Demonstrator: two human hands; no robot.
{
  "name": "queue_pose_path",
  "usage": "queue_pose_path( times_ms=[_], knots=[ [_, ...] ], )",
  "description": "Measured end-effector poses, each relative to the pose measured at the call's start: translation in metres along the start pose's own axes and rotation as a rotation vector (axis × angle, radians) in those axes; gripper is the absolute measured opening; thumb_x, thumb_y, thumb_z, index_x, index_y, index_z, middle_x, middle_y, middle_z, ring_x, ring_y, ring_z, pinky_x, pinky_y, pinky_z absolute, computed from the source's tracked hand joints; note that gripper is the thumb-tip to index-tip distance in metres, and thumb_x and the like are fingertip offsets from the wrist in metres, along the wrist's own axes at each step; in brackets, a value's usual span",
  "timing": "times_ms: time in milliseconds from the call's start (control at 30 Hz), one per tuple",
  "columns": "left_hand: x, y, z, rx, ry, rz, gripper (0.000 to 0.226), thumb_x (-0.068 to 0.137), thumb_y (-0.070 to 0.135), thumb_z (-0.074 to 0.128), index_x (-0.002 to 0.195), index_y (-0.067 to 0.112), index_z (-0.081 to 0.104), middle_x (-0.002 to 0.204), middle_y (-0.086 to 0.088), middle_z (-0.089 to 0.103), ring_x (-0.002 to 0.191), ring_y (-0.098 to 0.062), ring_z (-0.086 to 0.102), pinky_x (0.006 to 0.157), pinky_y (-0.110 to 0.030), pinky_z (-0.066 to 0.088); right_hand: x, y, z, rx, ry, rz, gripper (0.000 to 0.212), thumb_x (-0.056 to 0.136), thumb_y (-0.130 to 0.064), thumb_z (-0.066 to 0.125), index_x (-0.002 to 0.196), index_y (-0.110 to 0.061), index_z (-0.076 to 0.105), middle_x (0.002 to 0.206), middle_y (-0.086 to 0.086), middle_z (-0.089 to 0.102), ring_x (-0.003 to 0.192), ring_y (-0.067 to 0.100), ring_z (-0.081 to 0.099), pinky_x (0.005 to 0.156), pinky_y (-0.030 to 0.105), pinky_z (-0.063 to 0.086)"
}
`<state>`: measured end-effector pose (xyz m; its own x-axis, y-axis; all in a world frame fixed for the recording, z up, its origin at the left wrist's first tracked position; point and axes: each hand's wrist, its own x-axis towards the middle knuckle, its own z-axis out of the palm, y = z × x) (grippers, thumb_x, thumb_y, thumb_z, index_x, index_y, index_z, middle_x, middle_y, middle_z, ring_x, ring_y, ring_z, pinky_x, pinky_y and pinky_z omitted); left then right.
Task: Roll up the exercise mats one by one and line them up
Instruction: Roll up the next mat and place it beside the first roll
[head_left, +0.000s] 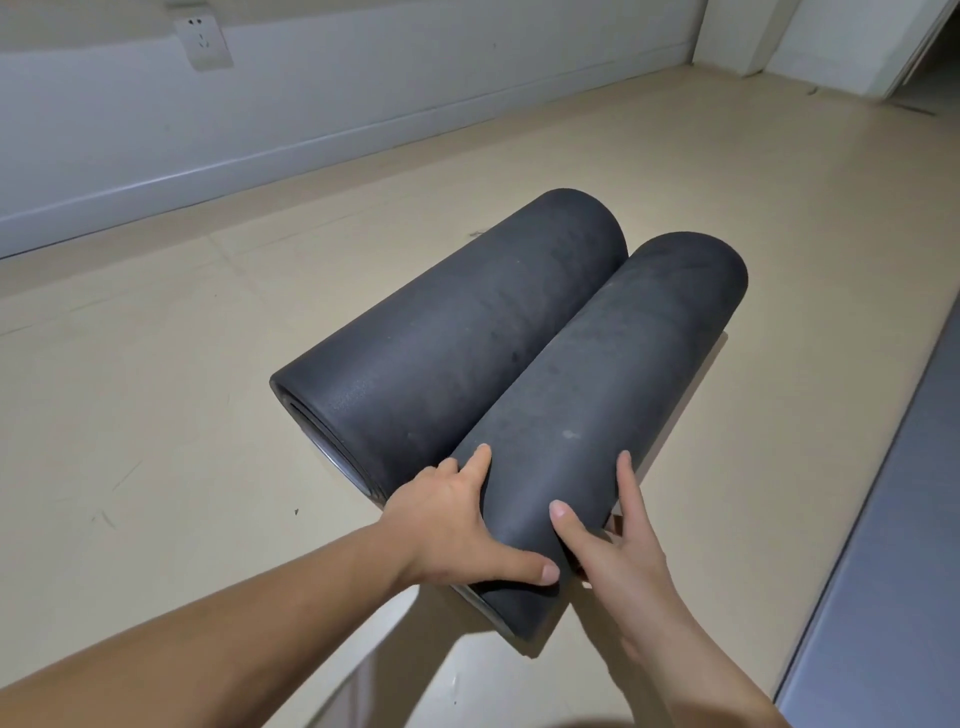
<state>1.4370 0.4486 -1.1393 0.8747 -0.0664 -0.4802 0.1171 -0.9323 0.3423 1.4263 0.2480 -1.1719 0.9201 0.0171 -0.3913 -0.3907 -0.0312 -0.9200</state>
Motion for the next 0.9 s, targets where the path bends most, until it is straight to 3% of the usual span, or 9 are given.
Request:
queue_pose_path(
  times_ms=[100,167,233,333,433,533,600,700,900],
  knots=[
    [0.008,-0.014,-0.011,-0.198,-0.014,0.044,0.115,0.044,0.099,0.074,0.144,0.053,0.04,0.13,0.022,0.061,0.123,-0.009,0.061,0.104,-0.037,0.052,0.004,-0.002,-0.008,-0.277,-0.013,-0.07,0.086,0.091,-0.049,0.075,0.15,-0.073,0.017,0.132,-0.014,0.05,0.111,0.009,0.065,0.093,0.035,0.057],
    [0.011,-0.028,-0.024,-0.353,-0.09,0.085,0.095,0.052,0.086,0.087,0.135,0.061,0.048,0.125,0.032,0.067,0.118,0.002,0.065,0.106,-0.032,0.052,0.008,-0.003,-0.008,-0.38,-0.013,-0.1,0.084,0.088,-0.056,0.074,0.147,-0.076,0.018,0.125,-0.013,0.046,0.101,0.01,0.066,0.091,0.034,0.056],
    [0.01,-0.036,-0.034,-0.458,-0.151,0.108,0.086,0.058,0.072,0.094,0.132,0.059,0.054,0.124,0.033,0.069,0.116,0.004,0.067,0.106,-0.031,0.052,0.01,-0.001,-0.005,-0.462,0.036,-0.163,0.086,0.082,-0.063,0.075,0.148,-0.073,0.021,0.131,-0.014,0.039,0.118,0.006,0.057,0.098,0.032,0.05],
    [0.012,-0.034,-0.039,-0.309,-0.026,0.119,0.082,0.054,0.078,0.089,0.126,0.055,0.057,0.117,0.022,0.068,0.109,-0.001,0.067,0.097,-0.034,0.057,0.019,0.002,-0.001,-0.558,0.066,-0.261,0.092,0.075,-0.071,0.077,0.15,-0.071,0.022,0.158,-0.027,0.01,0.154,0.009,0.016,0.117,0.043,0.039],
    [0.014,-0.026,-0.03,-0.056,0.047,0.099,0.098,0.047,0.087,0.078,0.131,0.047,0.048,0.111,0.016,0.059,0.103,-0.01,0.064,0.089,-0.037,0.059,0.028,0.005,-0.002,-0.53,0.004,-0.288,0.094,0.071,-0.075,0.077,0.147,-0.076,0.021,0.163,-0.035,-0.007,0.158,0.002,0.006,0.12,0.046,0.037],
    [0.018,-0.031,-0.018,-0.015,0.035,0.071,0.14,0.037,0.096,0.075,0.158,0.046,0.023,0.121,0.017,0.054,0.114,-0.012,0.06,0.095,-0.036,0.056,0.031,0.011,-0.001,-0.587,0.017,-0.362,0.096,0.07,-0.077,0.074,0.151,-0.068,0.022,0.166,-0.034,-0.015,0.158,-0.001,-0.003,0.121,0.041,0.032],
    [0.021,-0.035,-0.012,0.013,0.029,0.074,0.152,0.038,0.098,0.073,0.164,0.045,0.008,0.134,0.018,0.051,0.127,-0.011,0.054,0.102,-0.036,0.053,0.034,0.016,-0.001,-0.642,0.03,-0.384,0.097,0.07,-0.08,0.072,0.152,-0.063,0.022,0.166,-0.034,-0.017,0.158,0.0,-0.007,0.121,0.044,0.032],
    [0.022,-0.034,-0.003,0.121,0.037,0.045,0.156,0.046,0.098,0.069,0.167,0.035,-0.007,0.15,0.014,0.041,0.14,-0.015,0.041,0.108,-0.039,0.049,0.038,0.024,-0.001,-0.759,0.05,-0.396,0.097,0.071,-0.084,0.067,0.152,-0.058,0.02,0.168,-0.025,-0.017,0.159,0.01,-0.009,0.125,0.052,0.028],
    [0.014,-0.017,0.017,0.278,0.061,-0.039,0.155,0.056,0.097,0.068,0.165,0.029,-0.018,0.153,0.002,0.031,0.138,-0.022,0.033,0.101,-0.041,0.05,0.034,0.036,0.002,-1.026,0.128,-0.342,0.1,0.077,-0.088,0.054,0.158,-0.045,0.015,0.171,-0.003,-0.018,0.16,0.025,-0.011,0.125,0.055,0.024]
  ],
)
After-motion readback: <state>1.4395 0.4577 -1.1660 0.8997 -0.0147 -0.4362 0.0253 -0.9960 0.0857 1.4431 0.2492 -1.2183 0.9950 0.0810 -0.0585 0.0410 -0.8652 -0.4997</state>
